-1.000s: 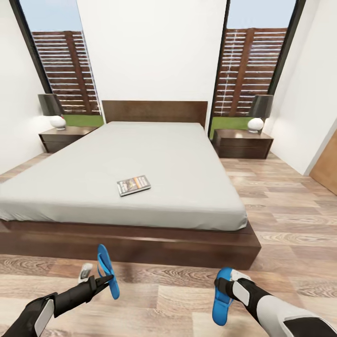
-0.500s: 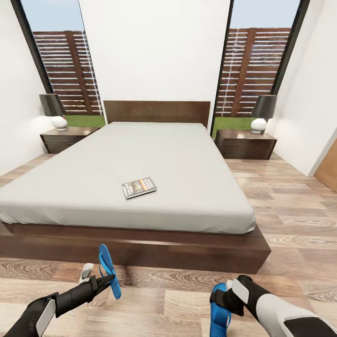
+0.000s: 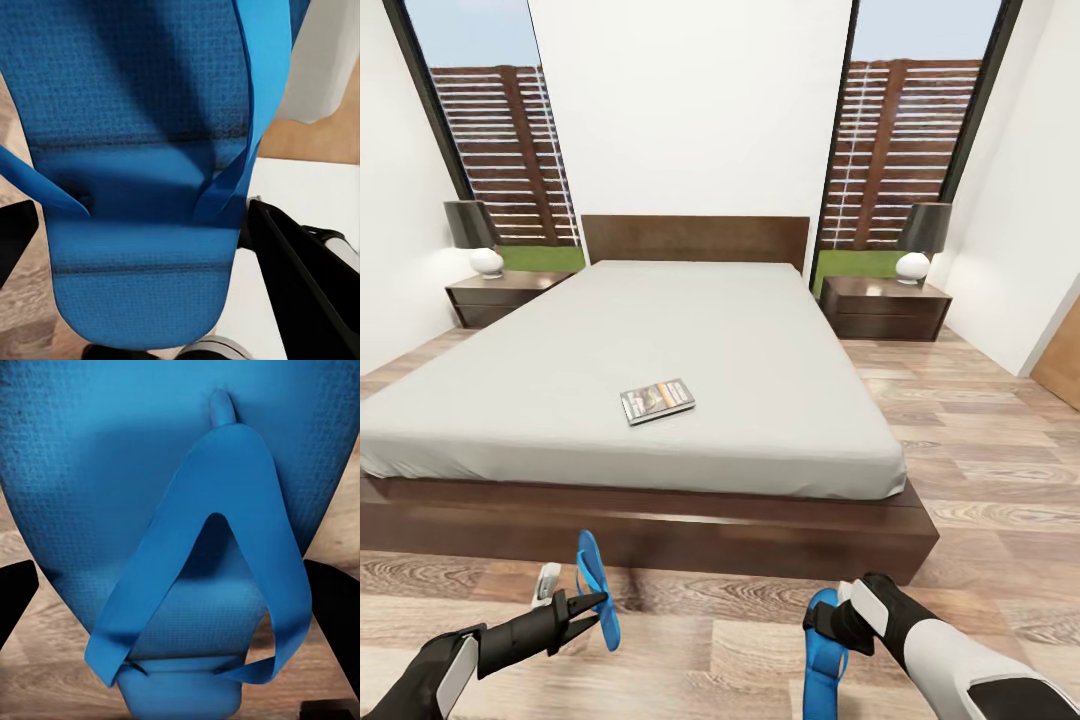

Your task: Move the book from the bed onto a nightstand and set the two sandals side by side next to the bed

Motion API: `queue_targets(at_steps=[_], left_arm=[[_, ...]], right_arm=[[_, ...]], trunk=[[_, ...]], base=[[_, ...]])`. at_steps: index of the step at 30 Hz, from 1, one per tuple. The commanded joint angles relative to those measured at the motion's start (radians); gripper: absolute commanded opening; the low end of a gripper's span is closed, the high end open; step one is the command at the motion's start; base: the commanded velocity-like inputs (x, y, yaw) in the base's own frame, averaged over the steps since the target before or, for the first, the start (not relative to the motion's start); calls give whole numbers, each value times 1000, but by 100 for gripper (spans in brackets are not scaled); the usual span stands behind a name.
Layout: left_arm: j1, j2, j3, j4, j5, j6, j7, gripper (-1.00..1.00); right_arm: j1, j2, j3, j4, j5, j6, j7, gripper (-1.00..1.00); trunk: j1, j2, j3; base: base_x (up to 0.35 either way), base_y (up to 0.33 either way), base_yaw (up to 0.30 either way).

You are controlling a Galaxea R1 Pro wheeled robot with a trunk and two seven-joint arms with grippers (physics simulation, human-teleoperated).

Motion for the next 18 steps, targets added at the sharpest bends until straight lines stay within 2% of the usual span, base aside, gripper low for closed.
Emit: queue_targets(at_steps=[1,6,11,18], left_arm=[[0,-1,1,0,2,7,-3,-100],[0,-2,1,0,2,9,-3,-100],[0,2,2,-1,2,10,-4,-100],[0,0,2,-1,3,10,-5,-100]], right_arm=[[0,-1,8,-3,-11,5,-7,-100],[0,-3,7,-24,-10,9,-25,-100],[0,-5,1,-32,-13,6,-77,-100],[0,-6,2,-37,-13,-2,-89,-100]], trunk=[[0,0,-1],[2,-2,-20],[4,-3,-40],[7,-4,-67]], base=[[0,0,0],[0,0,0],[0,0,0],[0,0,0]])
